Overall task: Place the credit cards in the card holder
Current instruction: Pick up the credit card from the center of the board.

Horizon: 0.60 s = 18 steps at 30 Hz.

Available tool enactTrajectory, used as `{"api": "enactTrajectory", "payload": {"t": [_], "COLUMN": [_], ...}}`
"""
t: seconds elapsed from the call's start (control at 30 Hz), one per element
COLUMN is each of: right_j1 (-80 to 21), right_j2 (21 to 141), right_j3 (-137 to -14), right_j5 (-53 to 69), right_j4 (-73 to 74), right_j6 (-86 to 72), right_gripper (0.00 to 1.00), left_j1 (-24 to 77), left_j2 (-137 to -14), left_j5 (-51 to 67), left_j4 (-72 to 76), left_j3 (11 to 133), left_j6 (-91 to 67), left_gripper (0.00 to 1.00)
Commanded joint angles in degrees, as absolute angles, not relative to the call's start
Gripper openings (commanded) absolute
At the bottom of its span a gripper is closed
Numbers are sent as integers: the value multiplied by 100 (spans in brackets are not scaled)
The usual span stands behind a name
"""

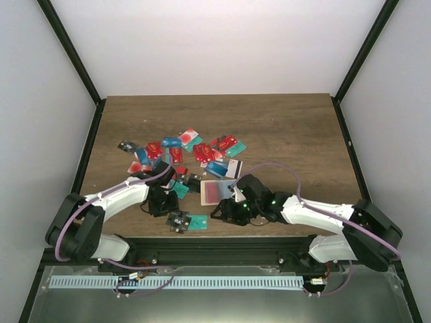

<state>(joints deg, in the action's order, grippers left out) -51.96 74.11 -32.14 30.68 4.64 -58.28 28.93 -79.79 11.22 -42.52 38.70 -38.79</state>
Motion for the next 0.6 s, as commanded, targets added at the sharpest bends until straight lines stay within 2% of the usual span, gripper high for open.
{"api": "enactTrajectory", "payload": {"t": [0.0, 0.3, 0.57], "right_j1": [-5299, -5875, -6700], "right_j2": [6949, 6713, 7605], "right_j3": [-2902, -2398, -2706], "right_j5": [2552, 1839, 1409], "right_j4": [504, 250, -307], "right_j6": [-6540, -7677, -8310], "right_gripper": [66, 66, 67], "left_j1": [3092, 3495, 3968], "left_j2": [-7956, -7515, -7867], "left_j5": [1493, 1792, 1749], "left_j4": [-4133, -4094, -3980], "left_j3": [3549, 3342, 3625], "left_j6": [-3767, -3727, -3589], "left_gripper": [50, 47, 45]}}
